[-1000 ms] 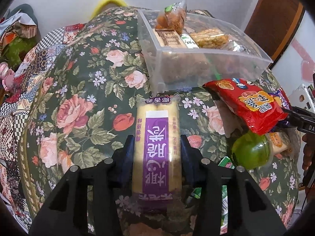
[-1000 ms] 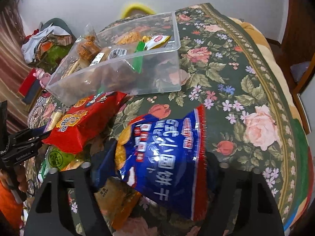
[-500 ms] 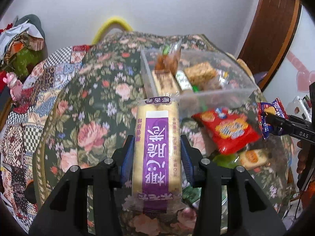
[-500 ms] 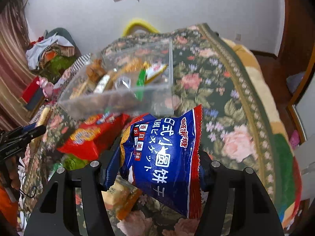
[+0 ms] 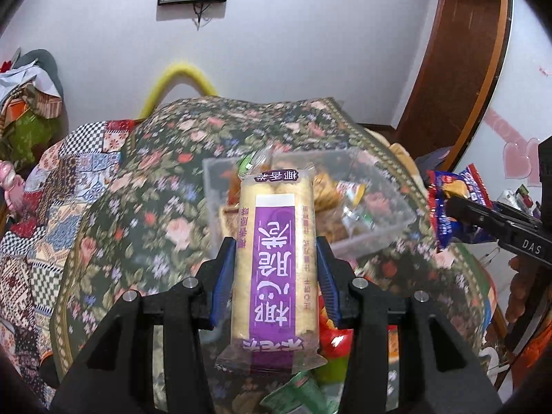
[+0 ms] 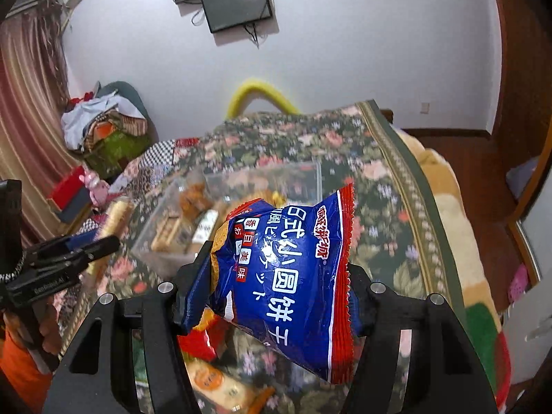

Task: Organize snacks
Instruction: 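Carry the wafer and biscuit bag over the clear box and release them inside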

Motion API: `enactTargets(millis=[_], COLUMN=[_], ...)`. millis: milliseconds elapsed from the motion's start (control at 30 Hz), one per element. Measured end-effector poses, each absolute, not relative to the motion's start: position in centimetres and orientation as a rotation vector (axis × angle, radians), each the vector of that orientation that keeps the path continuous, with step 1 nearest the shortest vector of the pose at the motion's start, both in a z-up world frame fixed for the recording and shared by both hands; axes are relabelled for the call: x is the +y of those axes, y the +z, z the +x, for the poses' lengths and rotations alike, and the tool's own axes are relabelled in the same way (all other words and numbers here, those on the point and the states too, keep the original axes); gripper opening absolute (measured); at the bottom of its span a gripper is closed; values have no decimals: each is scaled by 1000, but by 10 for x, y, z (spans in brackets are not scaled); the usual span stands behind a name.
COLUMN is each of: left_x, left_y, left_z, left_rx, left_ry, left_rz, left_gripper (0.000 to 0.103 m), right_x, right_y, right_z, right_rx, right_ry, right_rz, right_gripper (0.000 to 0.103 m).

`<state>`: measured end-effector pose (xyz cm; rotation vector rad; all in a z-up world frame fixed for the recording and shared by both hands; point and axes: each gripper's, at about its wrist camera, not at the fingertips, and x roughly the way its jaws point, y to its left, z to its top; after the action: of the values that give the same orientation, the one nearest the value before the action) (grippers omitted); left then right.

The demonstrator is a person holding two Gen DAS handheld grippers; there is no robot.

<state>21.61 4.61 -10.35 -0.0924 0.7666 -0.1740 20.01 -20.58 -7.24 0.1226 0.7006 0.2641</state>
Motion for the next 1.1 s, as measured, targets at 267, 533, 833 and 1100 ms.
enactTargets(millis=[267, 533, 833, 1100], left_x=[25, 14, 10, 4], left_y=[-94, -99, -126, -149], left_z=[253, 290, 332, 354], left_rx=[749, 764, 836, 889], left_ry=[-197, -195, -183, -177], left_rz=[-103, -97, -119, -105], left_gripper=[45, 45, 45, 45], right_x=[-197, -186, -181, -181], right_y=[-58, -69, -97, -113], right_z=[230, 261, 302, 319], right_rx=[650, 676, 763, 811], right_ry=[279, 282, 260, 248], right_rz=[111, 101, 84, 58], right_gripper=[60, 60, 60, 61])
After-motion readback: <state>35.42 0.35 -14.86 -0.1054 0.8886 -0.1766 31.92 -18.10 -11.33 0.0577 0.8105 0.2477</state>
